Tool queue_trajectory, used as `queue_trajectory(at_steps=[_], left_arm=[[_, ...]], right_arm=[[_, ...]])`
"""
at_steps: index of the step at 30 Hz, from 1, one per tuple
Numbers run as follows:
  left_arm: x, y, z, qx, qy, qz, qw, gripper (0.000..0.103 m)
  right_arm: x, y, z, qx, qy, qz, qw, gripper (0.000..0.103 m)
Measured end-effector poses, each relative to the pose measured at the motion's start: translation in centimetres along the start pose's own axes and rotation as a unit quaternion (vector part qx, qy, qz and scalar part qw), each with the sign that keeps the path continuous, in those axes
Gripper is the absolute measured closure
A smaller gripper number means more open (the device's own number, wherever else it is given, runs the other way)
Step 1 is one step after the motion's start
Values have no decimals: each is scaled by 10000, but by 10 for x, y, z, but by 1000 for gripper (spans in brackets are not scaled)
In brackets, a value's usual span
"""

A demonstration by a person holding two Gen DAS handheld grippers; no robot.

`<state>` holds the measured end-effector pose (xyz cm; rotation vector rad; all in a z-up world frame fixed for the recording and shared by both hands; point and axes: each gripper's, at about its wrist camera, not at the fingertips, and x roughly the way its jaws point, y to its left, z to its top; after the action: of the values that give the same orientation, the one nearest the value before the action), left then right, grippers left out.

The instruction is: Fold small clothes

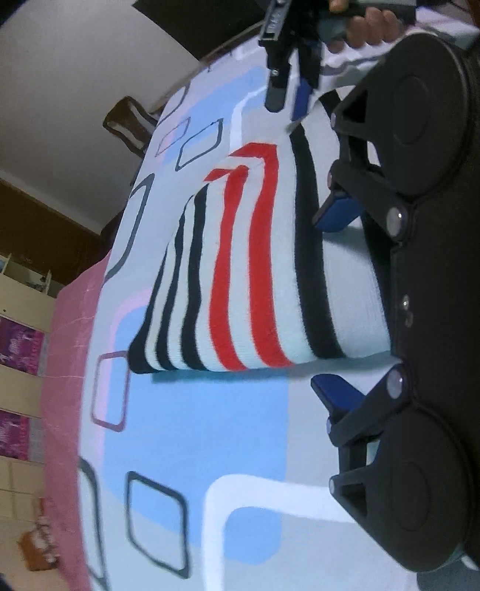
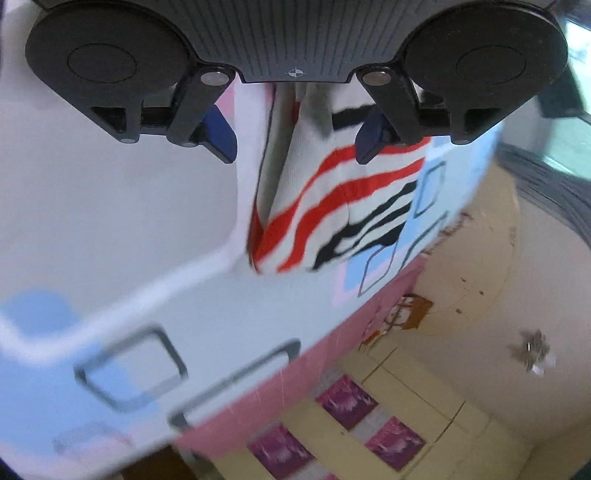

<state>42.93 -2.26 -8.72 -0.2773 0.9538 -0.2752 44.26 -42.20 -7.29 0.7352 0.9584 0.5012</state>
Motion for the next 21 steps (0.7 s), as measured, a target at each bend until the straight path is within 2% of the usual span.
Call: queue_trajectory(at_steps=[3,7,11,13,17,21], left_arm=[[5,12,1,-323,64,-206,9992,19],[12,24,0,-685,140,-430,9966,16],[17,25,2,-703,173,-555,9958,17],[21,26,4,-730,169,-639,9951,17],[29,27,12,-814,177,-829,9931,22],[32,27,16,-742,246,-896,9929,22]], right_arm=[[5,-15,3,455,178,314,9983,33],[14,-19,6,543,511,353,9966,34],[22,-19,2,605,608,360,9957,36],[28,-17,1,522,669,309,9959,52],[37,-19,2,555,775,431,9945,53],[36,-22,7,459,921,528,9933,53]])
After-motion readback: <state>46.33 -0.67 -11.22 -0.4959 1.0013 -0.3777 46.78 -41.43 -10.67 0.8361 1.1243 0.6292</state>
